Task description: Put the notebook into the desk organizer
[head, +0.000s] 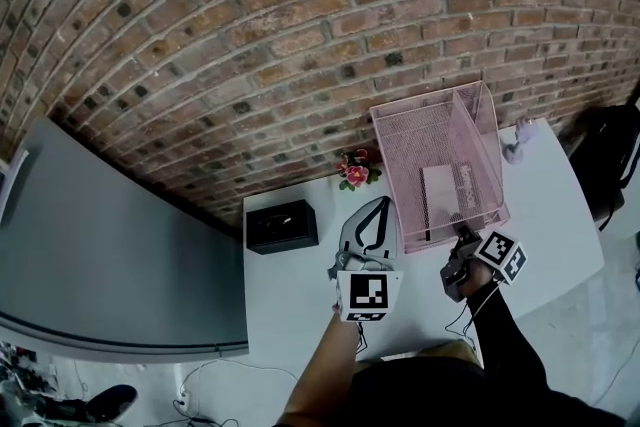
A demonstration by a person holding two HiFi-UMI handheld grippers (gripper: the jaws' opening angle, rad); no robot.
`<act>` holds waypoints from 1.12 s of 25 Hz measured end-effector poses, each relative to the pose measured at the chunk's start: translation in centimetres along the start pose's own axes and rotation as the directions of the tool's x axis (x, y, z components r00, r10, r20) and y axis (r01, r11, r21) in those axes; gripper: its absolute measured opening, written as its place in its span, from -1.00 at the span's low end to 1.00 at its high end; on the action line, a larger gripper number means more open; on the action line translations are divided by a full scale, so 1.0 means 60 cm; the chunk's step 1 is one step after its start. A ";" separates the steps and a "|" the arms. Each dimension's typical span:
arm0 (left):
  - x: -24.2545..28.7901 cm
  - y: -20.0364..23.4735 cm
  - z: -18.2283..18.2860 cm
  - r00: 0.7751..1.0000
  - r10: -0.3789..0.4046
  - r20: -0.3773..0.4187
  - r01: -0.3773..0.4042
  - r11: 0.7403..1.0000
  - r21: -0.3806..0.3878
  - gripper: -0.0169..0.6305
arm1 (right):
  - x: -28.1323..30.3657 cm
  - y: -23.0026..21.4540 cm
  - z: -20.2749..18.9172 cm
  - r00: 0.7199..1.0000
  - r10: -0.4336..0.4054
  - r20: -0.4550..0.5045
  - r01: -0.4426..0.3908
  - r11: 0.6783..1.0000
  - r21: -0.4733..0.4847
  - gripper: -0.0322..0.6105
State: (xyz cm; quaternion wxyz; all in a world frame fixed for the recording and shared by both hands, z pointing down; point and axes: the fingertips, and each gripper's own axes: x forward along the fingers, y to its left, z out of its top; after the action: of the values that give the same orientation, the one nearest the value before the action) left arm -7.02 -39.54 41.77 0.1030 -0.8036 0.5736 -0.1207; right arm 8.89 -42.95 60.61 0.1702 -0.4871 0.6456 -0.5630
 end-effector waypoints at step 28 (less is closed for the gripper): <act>-0.009 0.003 -0.006 1.000 0.007 -0.016 -0.007 1.000 0.014 -0.90 | -0.019 -0.021 -0.029 0.984 -0.154 -0.092 0.147 0.986 -0.074 -0.12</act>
State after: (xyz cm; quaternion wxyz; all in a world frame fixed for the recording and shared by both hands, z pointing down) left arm -7.43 -39.11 42.01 0.1047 -0.7998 0.5764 -0.1306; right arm 8.64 -40.89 61.89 0.0790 -0.5119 0.6331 -0.5753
